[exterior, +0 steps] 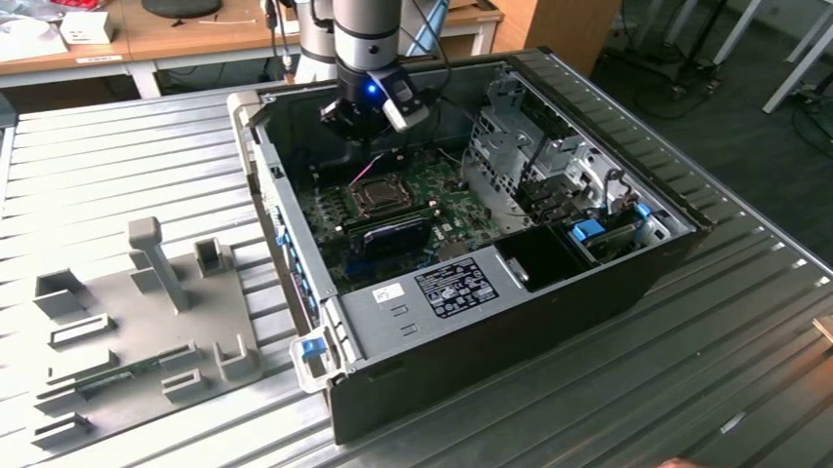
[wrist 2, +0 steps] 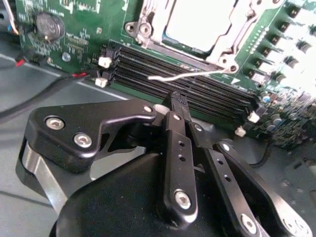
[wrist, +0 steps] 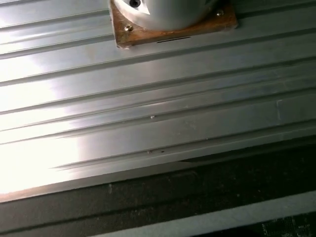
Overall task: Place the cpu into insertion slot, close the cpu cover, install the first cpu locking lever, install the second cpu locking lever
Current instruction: 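Install the first cpu locking lever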
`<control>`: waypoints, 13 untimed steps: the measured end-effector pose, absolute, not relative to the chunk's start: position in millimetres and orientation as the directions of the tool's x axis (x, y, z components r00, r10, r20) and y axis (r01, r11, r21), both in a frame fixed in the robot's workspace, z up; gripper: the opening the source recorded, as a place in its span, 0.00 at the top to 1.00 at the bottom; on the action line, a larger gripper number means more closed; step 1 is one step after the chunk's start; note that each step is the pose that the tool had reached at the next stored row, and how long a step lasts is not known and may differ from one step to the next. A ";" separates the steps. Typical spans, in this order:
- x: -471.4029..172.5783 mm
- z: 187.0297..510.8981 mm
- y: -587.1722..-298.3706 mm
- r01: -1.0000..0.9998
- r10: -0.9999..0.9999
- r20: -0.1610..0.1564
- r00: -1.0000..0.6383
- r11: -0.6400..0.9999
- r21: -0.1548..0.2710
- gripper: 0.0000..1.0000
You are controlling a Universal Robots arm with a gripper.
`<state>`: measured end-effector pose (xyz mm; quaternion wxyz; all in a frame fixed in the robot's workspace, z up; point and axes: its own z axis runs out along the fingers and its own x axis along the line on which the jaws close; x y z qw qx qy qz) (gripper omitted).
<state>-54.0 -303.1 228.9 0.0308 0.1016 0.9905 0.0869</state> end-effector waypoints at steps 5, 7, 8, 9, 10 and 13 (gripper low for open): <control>-53.9 228.9 -303.1 0.206 0.217 -0.043 -0.975 0.962 0.178 0.89; -54.0 228.9 -303.1 0.228 0.239 -0.043 -0.970 0.957 0.178 0.89; -54.0 228.8 -303.1 0.245 0.256 -0.043 -0.966 0.953 0.178 0.89; -54.0 228.8 -303.1 0.263 0.274 -0.043 -0.961 0.948 0.178 0.89; -54.0 228.7 -303.1 0.280 0.292 -0.043 -0.956 0.943 0.178 0.89; -54.6 228.6 -303.1 0.320 0.332 -0.043 -0.942 0.931 0.178 0.89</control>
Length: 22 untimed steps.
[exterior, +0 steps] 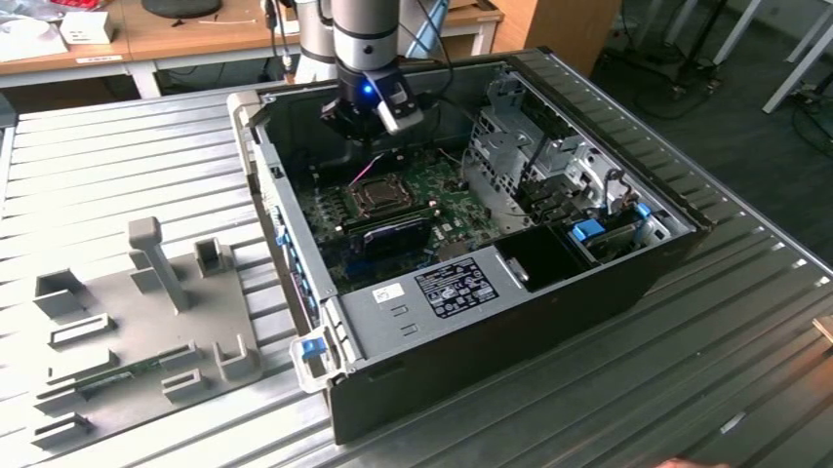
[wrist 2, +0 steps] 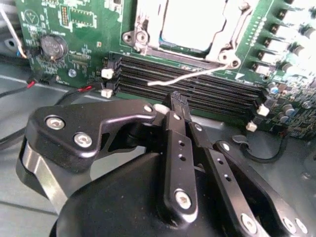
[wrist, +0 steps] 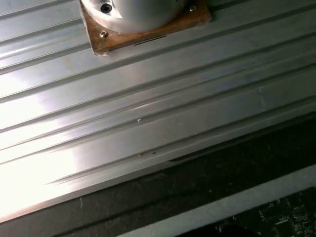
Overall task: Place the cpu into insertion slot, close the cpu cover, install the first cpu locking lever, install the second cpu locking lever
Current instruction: 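Install the first cpu locking lever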
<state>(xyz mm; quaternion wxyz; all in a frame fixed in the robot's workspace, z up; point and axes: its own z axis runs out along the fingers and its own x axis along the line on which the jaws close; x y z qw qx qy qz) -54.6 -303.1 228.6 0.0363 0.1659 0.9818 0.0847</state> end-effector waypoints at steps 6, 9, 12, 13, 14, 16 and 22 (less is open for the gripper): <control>-62.5 228.1 -303.2 0.339 0.351 -0.044 -0.935 0.924 0.179 0.89; -62.5 228.2 -304.7 0.346 0.359 -0.044 -0.932 0.921 0.177 0.89; -62.5 228.1 -307.2 0.355 0.368 -0.045 -0.929 0.918 0.176 0.89; -62.5 228.2 -308.0 0.358 0.371 -0.045 -0.928 0.917 0.176 0.89; -62.5 228.2 -308.8 0.360 0.372 -0.045 -0.927 0.916 0.176 0.89; -62.5 228.1 -309.7 0.361 0.374 -0.045 -0.927 0.916 0.176 0.89; -62.1 227.9 -310.4 0.348 0.361 -0.045 -0.932 0.921 0.176 0.89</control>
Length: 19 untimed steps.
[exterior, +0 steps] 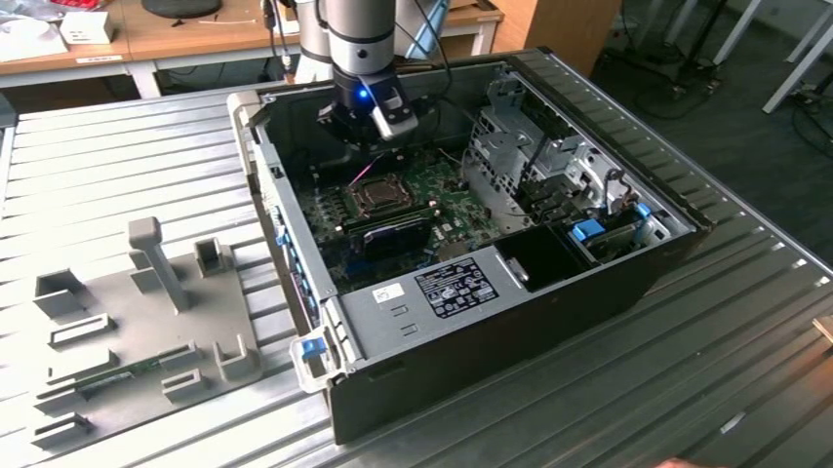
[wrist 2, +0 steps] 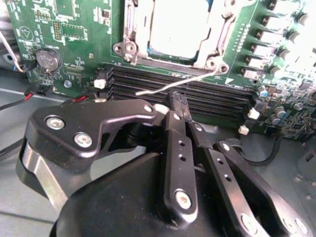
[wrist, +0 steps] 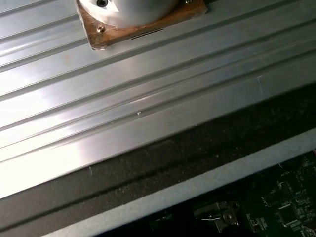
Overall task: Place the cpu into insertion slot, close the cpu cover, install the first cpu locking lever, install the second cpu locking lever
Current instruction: 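Install the first cpu locking lever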
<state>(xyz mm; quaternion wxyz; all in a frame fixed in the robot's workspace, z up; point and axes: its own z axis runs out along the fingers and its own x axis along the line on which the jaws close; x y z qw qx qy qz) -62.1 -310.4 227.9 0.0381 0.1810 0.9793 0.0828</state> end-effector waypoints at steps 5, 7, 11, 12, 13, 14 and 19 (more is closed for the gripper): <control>-62.1 227.9 -310.7 0.341 0.353 -0.045 -0.934 0.923 0.176 0.89; -62.1 227.9 -311.3 0.338 0.351 -0.045 -0.935 0.924 0.176 0.89; -62.0 227.9 -311.6 0.330 0.342 -0.045 -0.938 0.927 0.176 0.89; -62.0 227.9 -311.6 0.330 0.342 -0.045 -0.939 0.928 0.176 0.89; -62.0 227.9 -311.7 0.329 0.342 -0.045 -0.939 0.928 0.176 0.89; -61.9 227.9 -311.7 0.327 0.339 -0.045 -0.940 0.929 0.176 0.89; -61.9 227.9 -311.7 0.299 0.311 -0.045 -0.949 0.938 0.176 0.89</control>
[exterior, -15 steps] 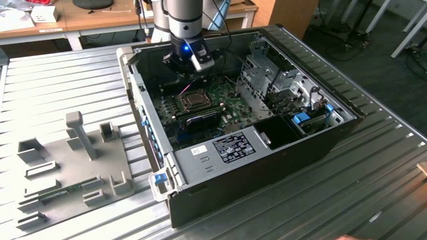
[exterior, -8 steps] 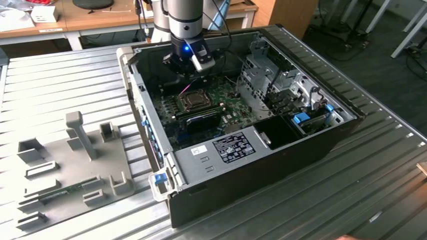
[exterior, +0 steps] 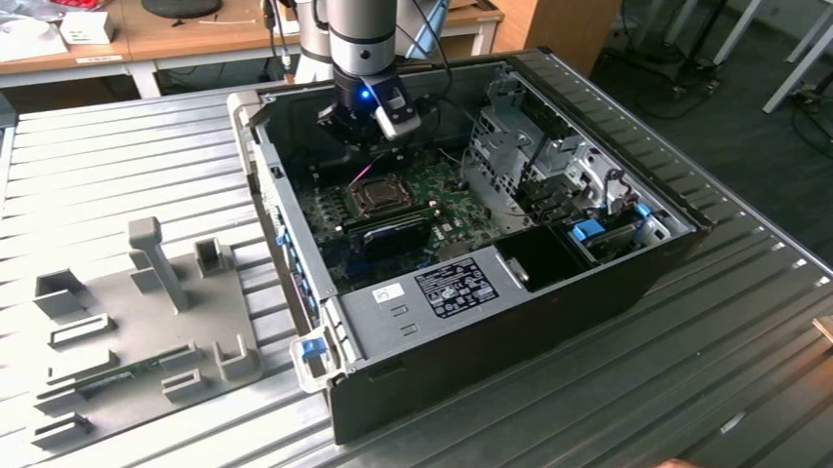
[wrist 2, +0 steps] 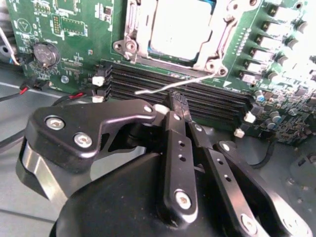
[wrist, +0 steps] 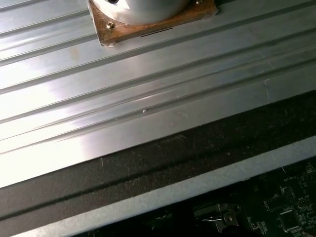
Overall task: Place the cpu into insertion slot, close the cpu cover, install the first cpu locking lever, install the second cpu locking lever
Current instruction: 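Install the first cpu locking lever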
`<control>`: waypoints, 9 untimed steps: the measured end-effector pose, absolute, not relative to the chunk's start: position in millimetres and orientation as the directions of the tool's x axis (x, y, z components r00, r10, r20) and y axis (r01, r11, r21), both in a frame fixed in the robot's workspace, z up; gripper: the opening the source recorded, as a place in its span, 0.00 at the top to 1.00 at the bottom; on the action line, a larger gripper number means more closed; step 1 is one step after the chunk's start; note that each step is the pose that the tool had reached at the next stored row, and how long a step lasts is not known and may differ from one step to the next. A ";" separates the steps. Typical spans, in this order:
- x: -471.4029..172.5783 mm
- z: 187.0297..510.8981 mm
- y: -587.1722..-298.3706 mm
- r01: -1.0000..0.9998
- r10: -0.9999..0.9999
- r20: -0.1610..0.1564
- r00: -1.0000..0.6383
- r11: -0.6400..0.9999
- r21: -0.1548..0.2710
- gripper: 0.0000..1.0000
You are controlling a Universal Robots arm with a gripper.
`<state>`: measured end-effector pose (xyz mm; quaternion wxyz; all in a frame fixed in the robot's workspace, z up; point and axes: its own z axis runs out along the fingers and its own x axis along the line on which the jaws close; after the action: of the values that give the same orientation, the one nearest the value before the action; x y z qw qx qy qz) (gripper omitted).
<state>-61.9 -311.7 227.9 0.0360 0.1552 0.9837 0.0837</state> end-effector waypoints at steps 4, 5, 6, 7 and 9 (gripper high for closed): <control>-61.7 227.8 -311.7 0.297 0.309 -0.045 -0.950 0.938 0.176 0.89; -61.4 227.8 -311.7 0.296 0.308 -0.045 -0.950 0.939 0.176 0.89; -61.4 227.8 -311.7 0.293 0.305 -0.045 -0.951 0.940 0.176 0.89; -61.3 227.7 -311.7 0.289 0.301 -0.045 -0.953 0.941 0.176 0.89; -61.2 227.6 -311.7 0.283 0.295 -0.045 -0.954 0.943 0.176 0.89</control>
<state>-61.2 -311.7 227.6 0.0353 0.1467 0.9850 0.0840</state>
